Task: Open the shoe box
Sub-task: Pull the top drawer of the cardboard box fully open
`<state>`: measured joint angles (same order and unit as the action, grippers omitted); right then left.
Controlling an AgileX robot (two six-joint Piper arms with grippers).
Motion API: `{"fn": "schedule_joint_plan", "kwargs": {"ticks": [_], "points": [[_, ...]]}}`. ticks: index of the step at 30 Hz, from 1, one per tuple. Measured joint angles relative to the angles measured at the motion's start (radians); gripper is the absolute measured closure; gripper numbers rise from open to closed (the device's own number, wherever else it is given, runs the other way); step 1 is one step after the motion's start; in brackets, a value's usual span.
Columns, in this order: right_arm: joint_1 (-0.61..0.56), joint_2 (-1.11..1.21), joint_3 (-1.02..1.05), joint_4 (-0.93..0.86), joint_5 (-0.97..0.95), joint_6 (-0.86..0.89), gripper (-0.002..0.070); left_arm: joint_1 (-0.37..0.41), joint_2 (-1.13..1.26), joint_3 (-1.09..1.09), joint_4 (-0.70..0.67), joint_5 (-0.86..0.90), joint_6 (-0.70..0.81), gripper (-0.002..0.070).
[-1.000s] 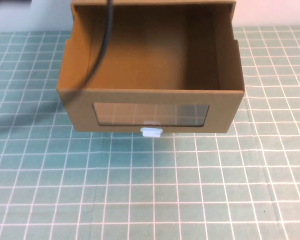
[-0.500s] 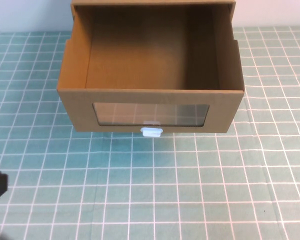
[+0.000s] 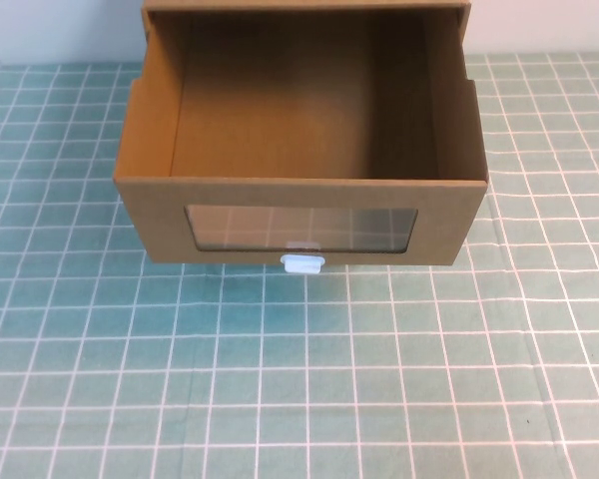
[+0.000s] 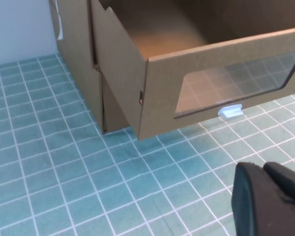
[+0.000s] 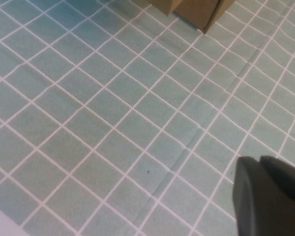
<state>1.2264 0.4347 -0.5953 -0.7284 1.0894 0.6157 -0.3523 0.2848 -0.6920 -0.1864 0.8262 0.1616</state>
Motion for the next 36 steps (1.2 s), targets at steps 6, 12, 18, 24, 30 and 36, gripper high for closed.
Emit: {"fn": "schedule_joint_plan", "kwargs": {"ticks": [6,12,18,24,30,36], "points": [[0.000,0.000,0.000,0.000,0.000,0.000,0.0689,0.000,0.000,0.000,0.007,0.003,0.000,0.0678],[0.000,0.000,0.000,0.001,0.000,0.000,0.0689,0.000,0.000,0.010,0.117,-0.125,0.004,0.0679],[0.000,0.000,0.000,0.001,0.000,0.001,0.0689,-0.006,-0.059,0.102,0.157,-0.189,0.008,0.0678],[0.000,0.000,0.000,0.002,0.000,0.001,0.0689,0.027,-0.177,0.372,0.281,-0.358,-0.111,0.0678],[0.000,0.000,0.000,0.002,0.000,0.001,0.0689,0.081,-0.283,0.679,0.207,-0.557,-0.137,0.0679],[0.000,0.000,0.000,0.002,0.000,0.001,0.0689,0.106,-0.293,0.717,0.157,-0.530,-0.073,0.0678]]}}
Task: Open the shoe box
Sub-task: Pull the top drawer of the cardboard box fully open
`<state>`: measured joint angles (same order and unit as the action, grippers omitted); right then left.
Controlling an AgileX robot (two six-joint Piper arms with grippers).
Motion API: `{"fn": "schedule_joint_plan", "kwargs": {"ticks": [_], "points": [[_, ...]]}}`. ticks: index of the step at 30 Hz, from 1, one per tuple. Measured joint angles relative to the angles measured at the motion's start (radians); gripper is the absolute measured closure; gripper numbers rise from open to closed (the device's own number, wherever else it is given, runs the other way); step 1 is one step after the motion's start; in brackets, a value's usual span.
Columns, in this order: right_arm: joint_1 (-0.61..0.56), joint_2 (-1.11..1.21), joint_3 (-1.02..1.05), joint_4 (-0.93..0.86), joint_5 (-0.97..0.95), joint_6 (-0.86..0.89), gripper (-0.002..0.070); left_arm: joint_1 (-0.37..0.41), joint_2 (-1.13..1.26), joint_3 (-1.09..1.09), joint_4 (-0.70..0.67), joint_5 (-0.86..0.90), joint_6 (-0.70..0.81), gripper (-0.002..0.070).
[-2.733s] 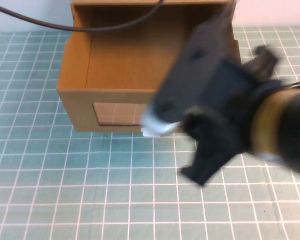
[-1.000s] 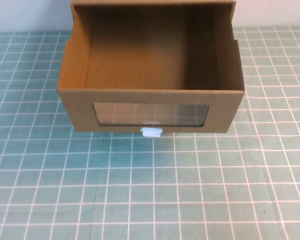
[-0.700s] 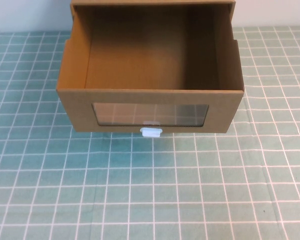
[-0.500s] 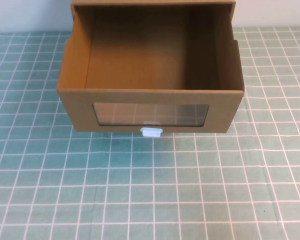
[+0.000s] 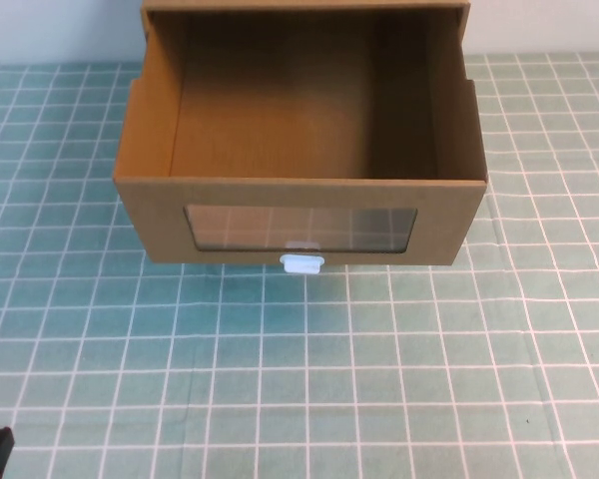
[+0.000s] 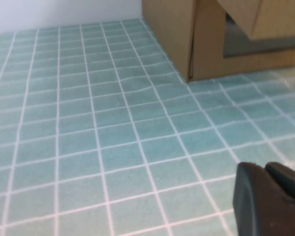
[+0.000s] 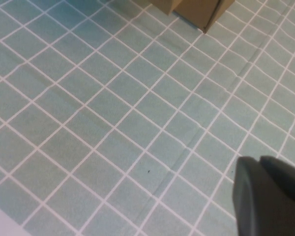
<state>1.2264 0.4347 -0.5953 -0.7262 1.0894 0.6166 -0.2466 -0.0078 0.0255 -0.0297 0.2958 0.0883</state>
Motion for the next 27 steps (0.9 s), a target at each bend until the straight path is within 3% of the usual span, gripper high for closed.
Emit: {"fn": "schedule_joint_plan", "kwargs": {"ticks": [4,27], "points": [[0.000,0.000,0.000,0.000,0.000,0.000,0.0689,0.000,0.000,0.000,-0.006,0.035,0.071,0.0679],[-0.007,-0.018,0.000,0.005,-0.008,0.000,0.0689,0.000,-0.002,0.000,-0.008,0.064,0.074,0.0679]]}}
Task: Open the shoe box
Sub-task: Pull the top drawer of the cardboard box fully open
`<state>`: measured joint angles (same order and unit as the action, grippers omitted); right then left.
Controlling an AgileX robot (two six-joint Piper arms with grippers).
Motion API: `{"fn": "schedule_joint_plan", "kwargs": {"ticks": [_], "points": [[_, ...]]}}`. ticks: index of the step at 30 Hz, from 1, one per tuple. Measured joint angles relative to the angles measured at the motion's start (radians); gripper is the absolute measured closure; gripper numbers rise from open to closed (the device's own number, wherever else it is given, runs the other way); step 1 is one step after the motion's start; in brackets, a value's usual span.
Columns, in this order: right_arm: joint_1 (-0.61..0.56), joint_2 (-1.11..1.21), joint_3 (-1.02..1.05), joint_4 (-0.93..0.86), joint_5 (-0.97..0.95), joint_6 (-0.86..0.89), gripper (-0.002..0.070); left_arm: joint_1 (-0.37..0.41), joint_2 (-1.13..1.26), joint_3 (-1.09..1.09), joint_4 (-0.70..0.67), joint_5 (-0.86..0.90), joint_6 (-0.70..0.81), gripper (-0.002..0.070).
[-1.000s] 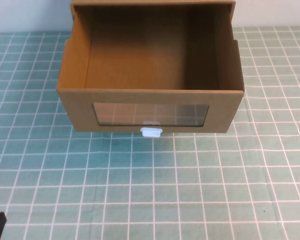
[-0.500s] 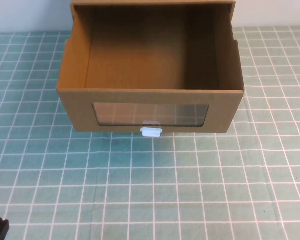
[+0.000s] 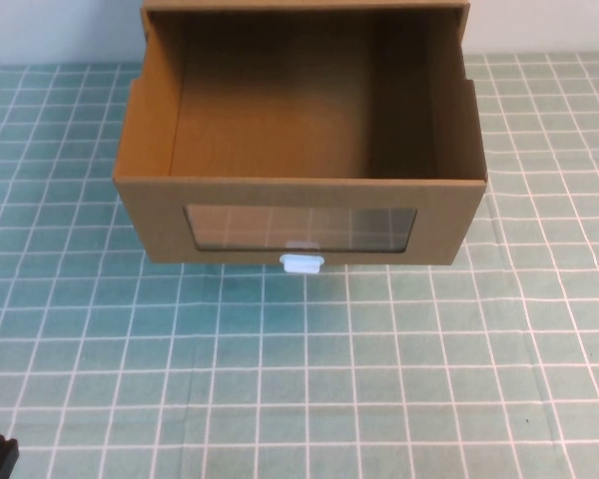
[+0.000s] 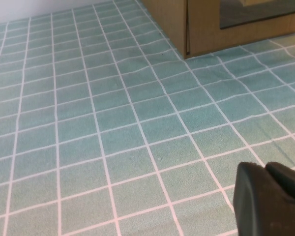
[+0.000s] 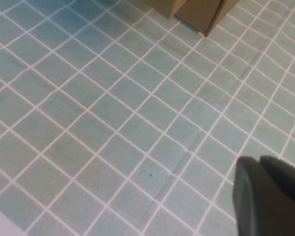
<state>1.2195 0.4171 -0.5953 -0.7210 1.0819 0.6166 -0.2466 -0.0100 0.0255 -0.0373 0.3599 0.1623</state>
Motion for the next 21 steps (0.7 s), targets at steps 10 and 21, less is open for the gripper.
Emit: {"fn": "schedule_joint_plan", "kwargs": {"ticks": [10,21], "points": [[-0.550,-0.188,0.000,0.203,-0.100,0.163,0.0689,0.003,-0.002,0.000,0.000,0.001,0.000,0.0679],[-0.904,-0.246,0.044,0.290,-0.243,0.197,0.0689,0.003,-0.002,0.000,0.000,0.001,0.000,0.0678]]}}
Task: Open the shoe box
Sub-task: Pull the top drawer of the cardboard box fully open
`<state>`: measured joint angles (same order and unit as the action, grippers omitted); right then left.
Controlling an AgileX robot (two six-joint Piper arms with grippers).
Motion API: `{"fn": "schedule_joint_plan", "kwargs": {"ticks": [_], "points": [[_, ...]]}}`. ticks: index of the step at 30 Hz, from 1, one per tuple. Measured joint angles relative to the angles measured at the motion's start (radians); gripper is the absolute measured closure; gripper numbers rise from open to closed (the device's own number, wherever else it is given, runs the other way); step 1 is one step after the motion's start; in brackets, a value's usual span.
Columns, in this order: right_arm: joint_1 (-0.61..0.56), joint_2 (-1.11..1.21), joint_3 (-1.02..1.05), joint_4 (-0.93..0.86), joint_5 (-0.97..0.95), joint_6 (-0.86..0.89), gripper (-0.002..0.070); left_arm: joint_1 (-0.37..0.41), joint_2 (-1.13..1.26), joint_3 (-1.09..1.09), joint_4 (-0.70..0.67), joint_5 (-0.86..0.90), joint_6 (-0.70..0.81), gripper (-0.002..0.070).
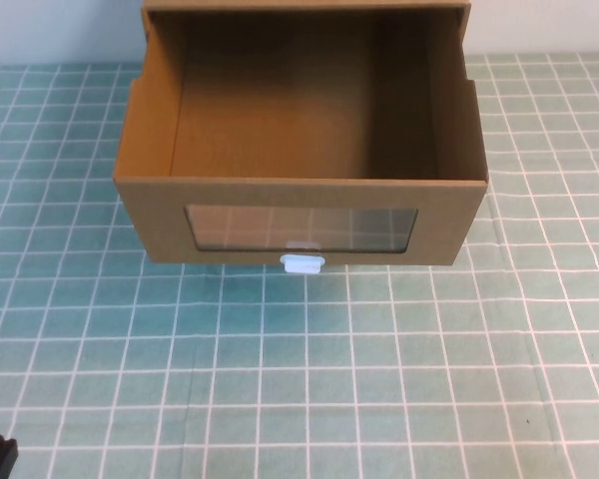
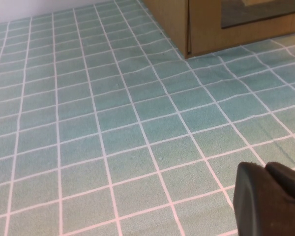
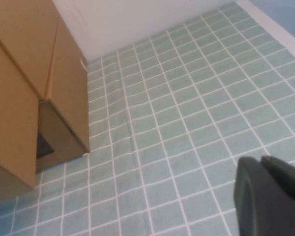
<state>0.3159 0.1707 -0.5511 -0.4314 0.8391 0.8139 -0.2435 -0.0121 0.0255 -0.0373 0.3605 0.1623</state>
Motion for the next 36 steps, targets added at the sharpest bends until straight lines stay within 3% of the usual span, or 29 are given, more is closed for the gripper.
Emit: {"fn": "schedule_joint_plan", "kwargs": {"ticks": [14,24,32,36], "points": [[-0.133,-0.179,0.529,0.021,-0.630,-0.332,0.0689,0.000,0.000,0.000,0.000,0.000,0.000,0.0679],[-0.144,-0.180,0.574,0.077,-0.489,-0.406,0.0689,0.000,0.000,0.000,0.000,0.000,0.000,0.0679],[-0.144,-0.180,0.574,0.269,-0.482,-0.728,0.0689,0.000,0.000,0.000,0.000,0.000,0.000,0.0678],[-0.144,-0.180,0.574,0.313,-0.482,-0.789,0.0689,0.000,0.000,0.000,0.000,0.000,0.000,0.0679]]}}
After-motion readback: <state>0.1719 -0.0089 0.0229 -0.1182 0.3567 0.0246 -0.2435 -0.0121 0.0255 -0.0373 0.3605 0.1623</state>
